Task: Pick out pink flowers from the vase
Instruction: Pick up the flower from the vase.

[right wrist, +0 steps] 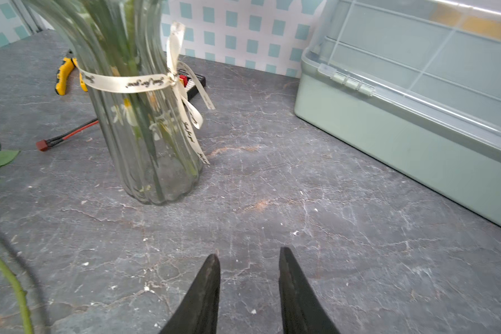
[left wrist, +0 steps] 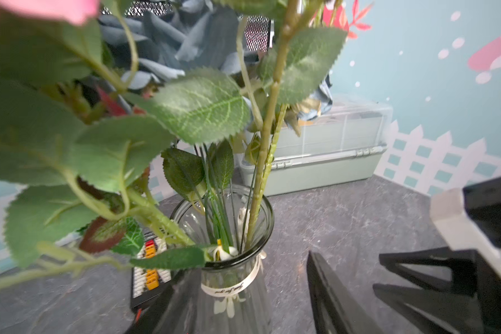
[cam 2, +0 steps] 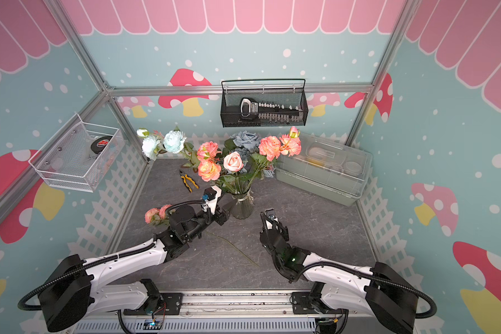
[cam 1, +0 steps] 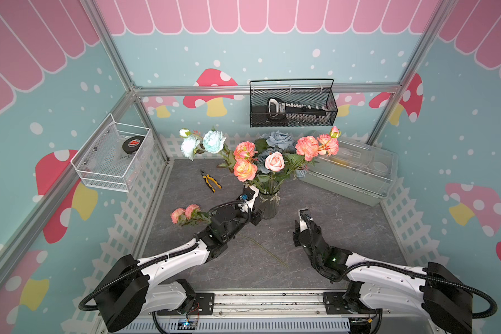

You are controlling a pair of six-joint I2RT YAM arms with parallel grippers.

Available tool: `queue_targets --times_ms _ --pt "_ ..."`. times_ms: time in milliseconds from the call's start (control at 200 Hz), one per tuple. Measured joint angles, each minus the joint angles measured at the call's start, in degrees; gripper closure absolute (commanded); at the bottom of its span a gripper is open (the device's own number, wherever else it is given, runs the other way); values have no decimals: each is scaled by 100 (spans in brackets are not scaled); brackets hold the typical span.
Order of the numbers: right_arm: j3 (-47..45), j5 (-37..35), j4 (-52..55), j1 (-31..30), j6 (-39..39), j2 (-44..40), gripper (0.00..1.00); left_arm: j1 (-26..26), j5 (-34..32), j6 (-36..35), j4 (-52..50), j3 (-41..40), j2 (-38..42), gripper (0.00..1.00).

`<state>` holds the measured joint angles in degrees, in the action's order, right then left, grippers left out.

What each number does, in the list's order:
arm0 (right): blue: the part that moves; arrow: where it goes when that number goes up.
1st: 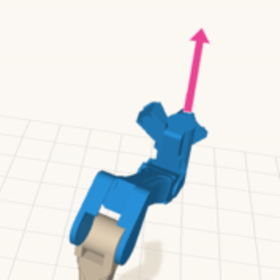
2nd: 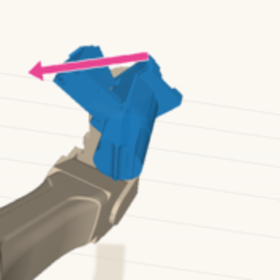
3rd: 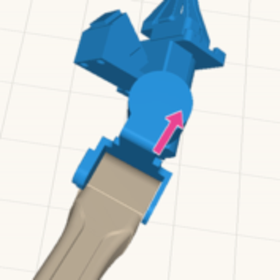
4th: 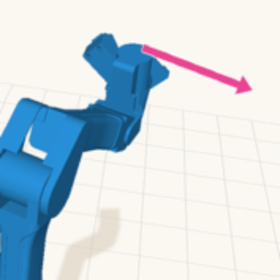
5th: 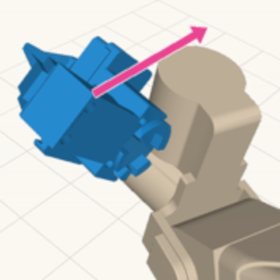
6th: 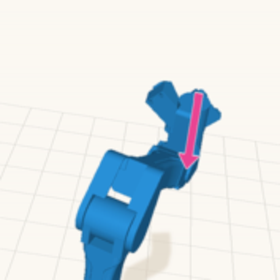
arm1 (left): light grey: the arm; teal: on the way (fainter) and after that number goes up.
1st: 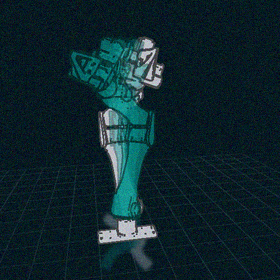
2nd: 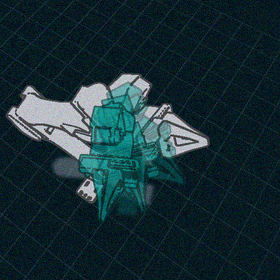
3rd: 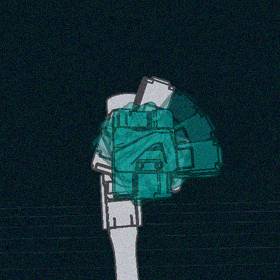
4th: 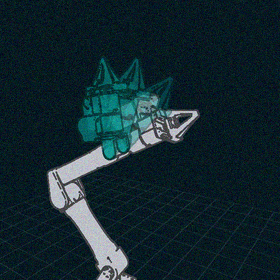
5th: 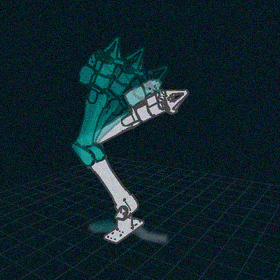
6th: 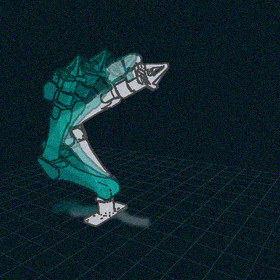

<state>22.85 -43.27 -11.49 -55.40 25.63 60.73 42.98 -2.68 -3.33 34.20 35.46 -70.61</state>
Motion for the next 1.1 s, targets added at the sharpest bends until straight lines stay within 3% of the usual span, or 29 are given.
queue_targets --times_ms 65,295,1101 --pt "-13 -61 90 22 20 -39 63 -50 63 -13 44 17 0 44" --pt "-13 -87 177 63 39 2 61 -319 164 -13 175 63 -76 39" --pt "-9 -17 247 190 39 299 60 -662 487 28 304 330 -417 41"
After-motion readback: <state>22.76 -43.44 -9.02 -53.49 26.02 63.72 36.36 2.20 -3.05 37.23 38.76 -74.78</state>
